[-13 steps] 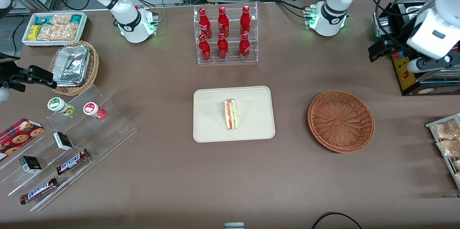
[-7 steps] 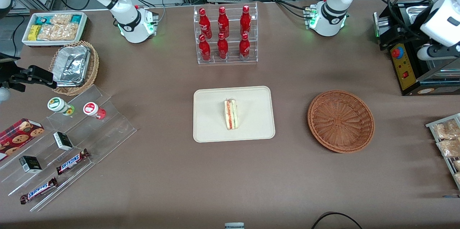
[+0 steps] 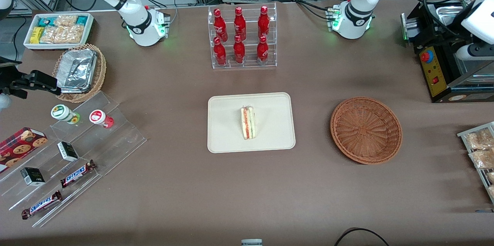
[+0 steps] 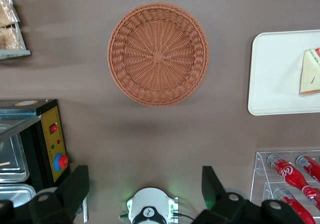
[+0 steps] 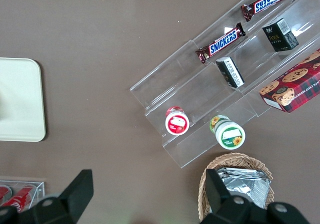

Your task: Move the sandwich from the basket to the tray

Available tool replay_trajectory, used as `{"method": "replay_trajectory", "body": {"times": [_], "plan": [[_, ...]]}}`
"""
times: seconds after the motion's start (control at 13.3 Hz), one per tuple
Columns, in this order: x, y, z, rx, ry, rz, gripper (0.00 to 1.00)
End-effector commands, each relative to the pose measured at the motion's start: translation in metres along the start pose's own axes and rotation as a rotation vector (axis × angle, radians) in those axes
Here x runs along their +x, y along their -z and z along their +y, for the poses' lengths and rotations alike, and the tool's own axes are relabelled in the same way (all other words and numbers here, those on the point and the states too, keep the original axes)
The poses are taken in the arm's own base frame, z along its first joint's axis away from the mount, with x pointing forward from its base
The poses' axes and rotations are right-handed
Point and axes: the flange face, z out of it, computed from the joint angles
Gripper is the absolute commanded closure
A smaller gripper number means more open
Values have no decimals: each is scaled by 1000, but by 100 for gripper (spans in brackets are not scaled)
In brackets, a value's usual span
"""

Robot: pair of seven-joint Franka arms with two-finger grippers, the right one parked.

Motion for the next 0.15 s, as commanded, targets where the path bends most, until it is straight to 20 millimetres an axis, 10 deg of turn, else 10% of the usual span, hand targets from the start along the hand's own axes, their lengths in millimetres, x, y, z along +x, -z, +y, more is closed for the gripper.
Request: {"method": "replay_trajectory", "body": {"times": [0.0,0.08], "plan": [[6,-5,-2,-5,-17,2,1],[8,-5,-1,-10,-18,5,1]]}}
